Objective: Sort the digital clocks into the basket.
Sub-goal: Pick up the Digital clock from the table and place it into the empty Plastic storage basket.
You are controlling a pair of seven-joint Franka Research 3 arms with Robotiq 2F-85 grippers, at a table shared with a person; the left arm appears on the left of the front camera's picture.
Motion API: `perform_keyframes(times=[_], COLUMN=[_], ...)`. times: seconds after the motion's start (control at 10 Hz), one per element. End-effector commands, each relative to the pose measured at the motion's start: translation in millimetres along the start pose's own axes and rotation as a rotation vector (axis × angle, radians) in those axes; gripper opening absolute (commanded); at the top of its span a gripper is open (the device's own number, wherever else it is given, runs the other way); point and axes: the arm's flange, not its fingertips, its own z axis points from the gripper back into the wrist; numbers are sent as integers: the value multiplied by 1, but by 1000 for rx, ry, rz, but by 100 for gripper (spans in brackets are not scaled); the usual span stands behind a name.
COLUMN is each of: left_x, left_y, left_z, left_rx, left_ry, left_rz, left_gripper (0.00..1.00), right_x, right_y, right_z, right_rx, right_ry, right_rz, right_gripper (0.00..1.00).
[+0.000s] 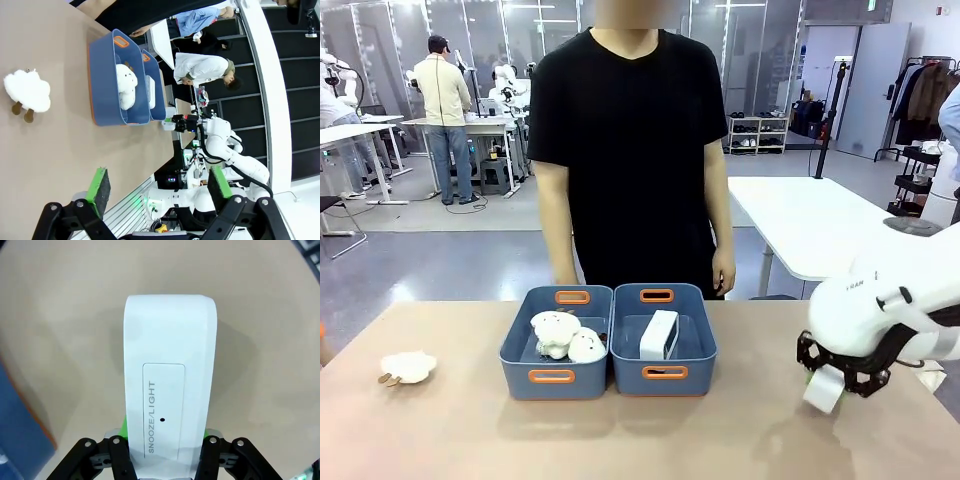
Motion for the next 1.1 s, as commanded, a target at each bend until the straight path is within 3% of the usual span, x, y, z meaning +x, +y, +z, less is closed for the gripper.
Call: perform_keyframes(times=[0.0,0.2,0.4,0.5,0.7,0.8,1.0], left_x=[-3,-3,-3,-3,-3,-3,-3], left_y=[-2,-2,-2,-2,-2,-2,-2], left_z=[2,2,2,2,2,2,2], left_rx=[-7,-7,-7,-7,-7,-7,-7], left_ry=[13,13,13,13,13,13,13], left_rz=[-7,-7,-7,-7,-7,-7,-7], left_gripper=[100,100,100,100,100,100,100], right_x=[-5,-9,-9,-19,-54,-68,-54], right_y=[-11,1,20,47,118,143,167], right_z=[60,121,139,142,114,101,81], right_rx=[244,441,595,665,579,532,475], right_ry=[-62,-32,107,137,76,100,113], right_rz=[211,404,500,511,566,529,461], right_gripper=[5,5,5,5,5,5,5])
